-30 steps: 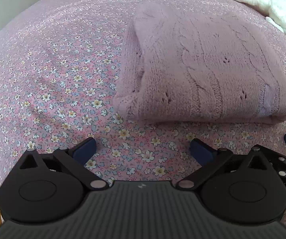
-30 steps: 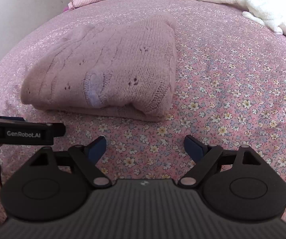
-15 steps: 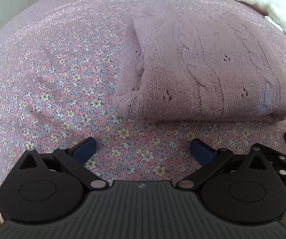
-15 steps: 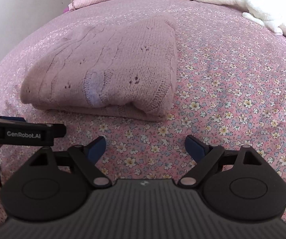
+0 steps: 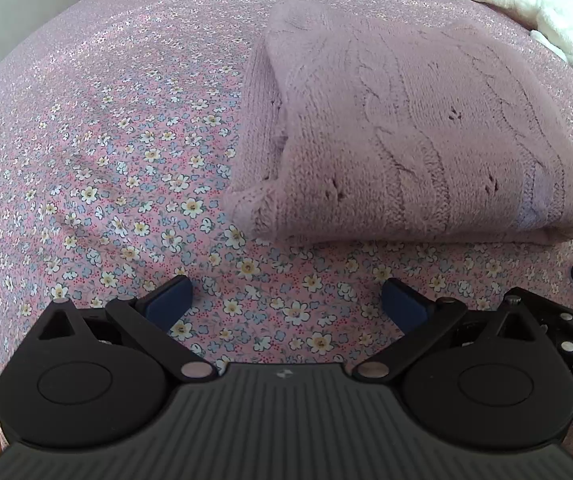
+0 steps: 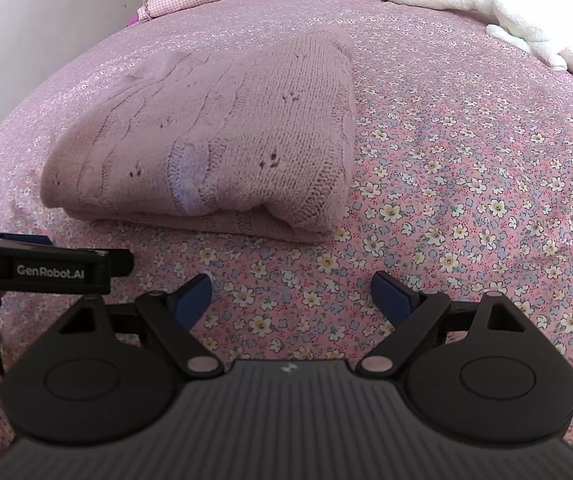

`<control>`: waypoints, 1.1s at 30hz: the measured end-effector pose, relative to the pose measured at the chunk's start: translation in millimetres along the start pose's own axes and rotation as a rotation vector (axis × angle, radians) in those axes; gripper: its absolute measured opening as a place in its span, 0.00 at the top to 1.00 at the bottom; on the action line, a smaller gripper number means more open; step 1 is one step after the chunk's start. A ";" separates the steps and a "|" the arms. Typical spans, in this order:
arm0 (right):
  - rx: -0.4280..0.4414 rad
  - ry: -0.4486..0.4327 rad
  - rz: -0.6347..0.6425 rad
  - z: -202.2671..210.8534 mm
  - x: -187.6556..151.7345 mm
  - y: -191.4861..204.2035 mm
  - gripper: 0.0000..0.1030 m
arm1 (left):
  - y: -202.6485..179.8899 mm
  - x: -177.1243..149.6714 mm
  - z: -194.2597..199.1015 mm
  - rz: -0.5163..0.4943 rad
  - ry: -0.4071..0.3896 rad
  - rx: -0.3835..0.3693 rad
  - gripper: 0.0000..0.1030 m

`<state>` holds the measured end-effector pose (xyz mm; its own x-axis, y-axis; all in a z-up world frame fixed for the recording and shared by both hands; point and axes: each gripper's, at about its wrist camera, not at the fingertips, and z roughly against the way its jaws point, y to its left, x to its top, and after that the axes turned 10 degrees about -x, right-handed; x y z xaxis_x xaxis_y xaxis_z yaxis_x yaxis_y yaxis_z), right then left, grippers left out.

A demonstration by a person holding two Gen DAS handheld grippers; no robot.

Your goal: Fold small clothes

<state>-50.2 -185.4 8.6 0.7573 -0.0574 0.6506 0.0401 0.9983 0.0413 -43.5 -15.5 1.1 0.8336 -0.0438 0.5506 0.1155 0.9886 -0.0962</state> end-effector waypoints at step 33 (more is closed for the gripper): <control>-0.005 0.003 0.009 -1.0 -0.2 2.7 0.13 | 0.0 0.5 -0.5 -0.001 0.000 0.001 0.00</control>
<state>-49.6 -182.7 7.8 0.7596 -0.0487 0.6486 0.0370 0.9988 0.0317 -42.8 -15.6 0.9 0.8337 -0.0451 0.5504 0.1159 0.9887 -0.0946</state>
